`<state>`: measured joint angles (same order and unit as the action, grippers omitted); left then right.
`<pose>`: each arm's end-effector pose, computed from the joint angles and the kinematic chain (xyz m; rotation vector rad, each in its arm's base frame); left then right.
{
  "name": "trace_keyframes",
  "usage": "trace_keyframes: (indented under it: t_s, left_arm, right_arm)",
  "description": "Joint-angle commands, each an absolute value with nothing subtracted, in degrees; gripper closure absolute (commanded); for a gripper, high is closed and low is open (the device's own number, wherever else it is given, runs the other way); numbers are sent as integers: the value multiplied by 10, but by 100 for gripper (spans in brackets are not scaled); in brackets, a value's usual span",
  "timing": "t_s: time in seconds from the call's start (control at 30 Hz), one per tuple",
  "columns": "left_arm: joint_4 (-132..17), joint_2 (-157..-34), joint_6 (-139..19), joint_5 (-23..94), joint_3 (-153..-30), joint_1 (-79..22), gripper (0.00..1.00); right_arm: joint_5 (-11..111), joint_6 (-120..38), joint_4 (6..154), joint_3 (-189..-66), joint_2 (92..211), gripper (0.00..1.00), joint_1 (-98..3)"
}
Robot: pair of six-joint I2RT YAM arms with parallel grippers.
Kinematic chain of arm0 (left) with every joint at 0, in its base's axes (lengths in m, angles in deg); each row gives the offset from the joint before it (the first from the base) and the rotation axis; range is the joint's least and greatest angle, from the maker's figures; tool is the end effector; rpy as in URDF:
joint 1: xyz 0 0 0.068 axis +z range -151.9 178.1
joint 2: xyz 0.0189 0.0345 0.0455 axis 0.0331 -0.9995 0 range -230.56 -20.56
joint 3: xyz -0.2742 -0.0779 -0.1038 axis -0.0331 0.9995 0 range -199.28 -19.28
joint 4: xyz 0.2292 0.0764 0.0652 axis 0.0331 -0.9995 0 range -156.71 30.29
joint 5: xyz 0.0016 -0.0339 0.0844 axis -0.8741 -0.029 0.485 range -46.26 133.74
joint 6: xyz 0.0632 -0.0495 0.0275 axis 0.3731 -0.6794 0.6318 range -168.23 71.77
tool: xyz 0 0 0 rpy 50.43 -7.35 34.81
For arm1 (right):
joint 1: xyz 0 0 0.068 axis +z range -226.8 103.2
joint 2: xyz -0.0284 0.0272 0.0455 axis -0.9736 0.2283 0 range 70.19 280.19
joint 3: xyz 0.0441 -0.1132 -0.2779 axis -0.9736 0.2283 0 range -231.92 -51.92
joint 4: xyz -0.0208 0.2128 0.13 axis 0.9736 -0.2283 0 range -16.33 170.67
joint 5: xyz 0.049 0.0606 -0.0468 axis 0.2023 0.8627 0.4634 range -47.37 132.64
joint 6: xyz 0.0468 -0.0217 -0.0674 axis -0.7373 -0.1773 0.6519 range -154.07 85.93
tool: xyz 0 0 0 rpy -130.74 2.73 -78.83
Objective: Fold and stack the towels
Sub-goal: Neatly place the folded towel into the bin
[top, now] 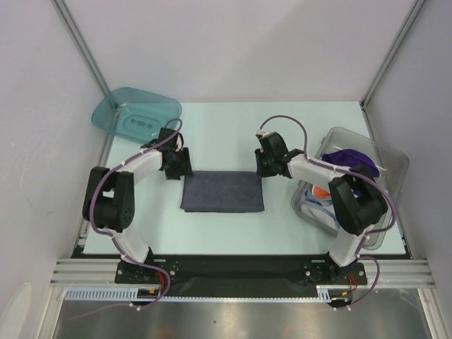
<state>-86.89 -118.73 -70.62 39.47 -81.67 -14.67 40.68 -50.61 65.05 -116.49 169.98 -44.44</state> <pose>0.3436 -0.0837 0.1862 -0.2020 2.6915 -0.2920 0.3299 0.2061 0.2041 -0.3272 2.4645 0.3275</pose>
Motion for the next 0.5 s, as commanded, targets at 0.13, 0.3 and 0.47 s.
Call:
trace_keyframes:
  t_s: [0.13, 0.3, 0.47]
  left_arm:
    - [-861, -1227, -698, 380, -863, -133, 41]
    - [-898, -1267, -703, 422, -894, -131, 42]
    - [-953, -1273, -699, 483, -939, -131, 41]
  right_arm:
    - [400, -471, 681, -1213, 1786, 75, -466]
    - [395, -460, 688, -1212, 1787, 75, -471]
    - [393, -443, 663, -1228, 1763, 73, -471]
